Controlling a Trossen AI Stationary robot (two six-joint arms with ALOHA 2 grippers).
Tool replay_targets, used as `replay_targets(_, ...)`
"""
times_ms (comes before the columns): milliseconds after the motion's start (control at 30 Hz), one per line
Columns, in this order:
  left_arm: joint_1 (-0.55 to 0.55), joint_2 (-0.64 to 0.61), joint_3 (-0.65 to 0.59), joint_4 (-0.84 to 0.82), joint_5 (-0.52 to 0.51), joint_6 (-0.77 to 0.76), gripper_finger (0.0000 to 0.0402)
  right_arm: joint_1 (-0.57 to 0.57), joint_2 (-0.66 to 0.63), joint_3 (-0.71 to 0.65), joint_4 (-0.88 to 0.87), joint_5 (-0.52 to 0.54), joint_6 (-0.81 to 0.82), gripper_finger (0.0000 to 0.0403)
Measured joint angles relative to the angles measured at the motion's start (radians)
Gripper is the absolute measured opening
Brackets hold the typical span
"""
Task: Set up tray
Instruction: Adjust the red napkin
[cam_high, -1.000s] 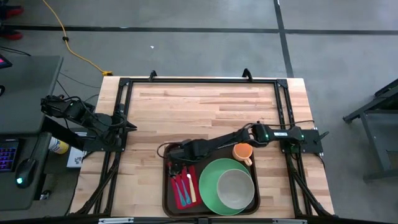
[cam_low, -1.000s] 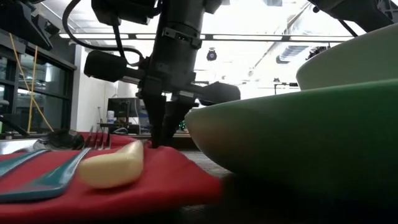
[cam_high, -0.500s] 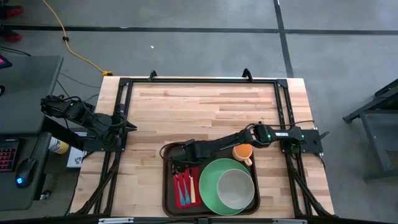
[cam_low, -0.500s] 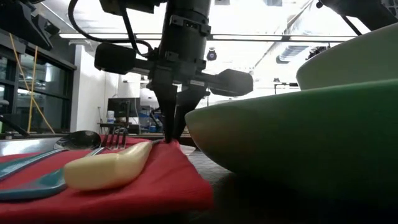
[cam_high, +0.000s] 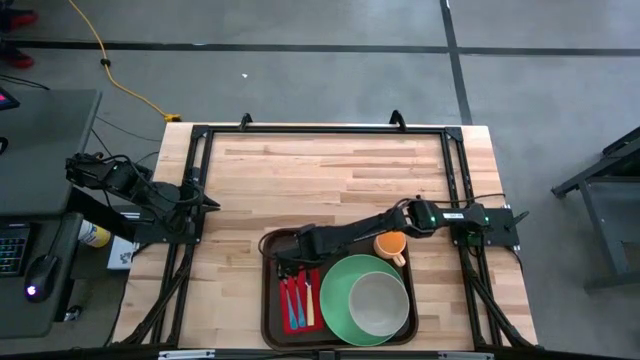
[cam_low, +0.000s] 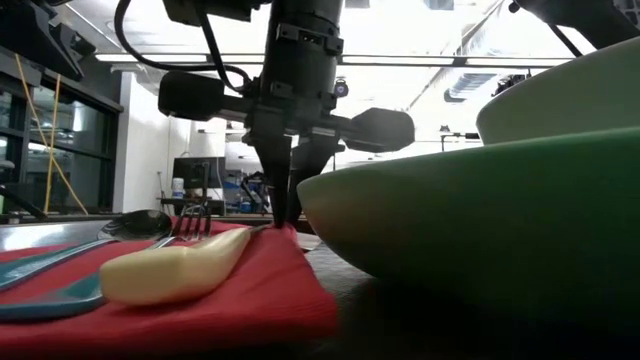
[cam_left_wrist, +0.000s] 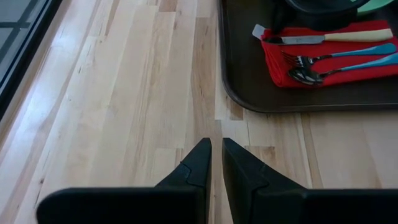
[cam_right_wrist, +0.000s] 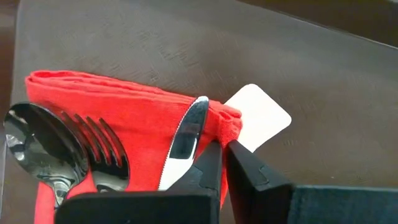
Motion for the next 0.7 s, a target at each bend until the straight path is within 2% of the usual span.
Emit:
replay_targets(333,0.0,0.0,0.0,0.0,0.0,0.0,0.0067,0.0,0.0,0.0,-0.041,0.002,0.025,0.0)
replay_targets(700,0.0,0.0,0.0,0.0,0.001,0.001,0.0067,-0.007,-0.001,0.001,-0.007,0.01,0.007,0.0)
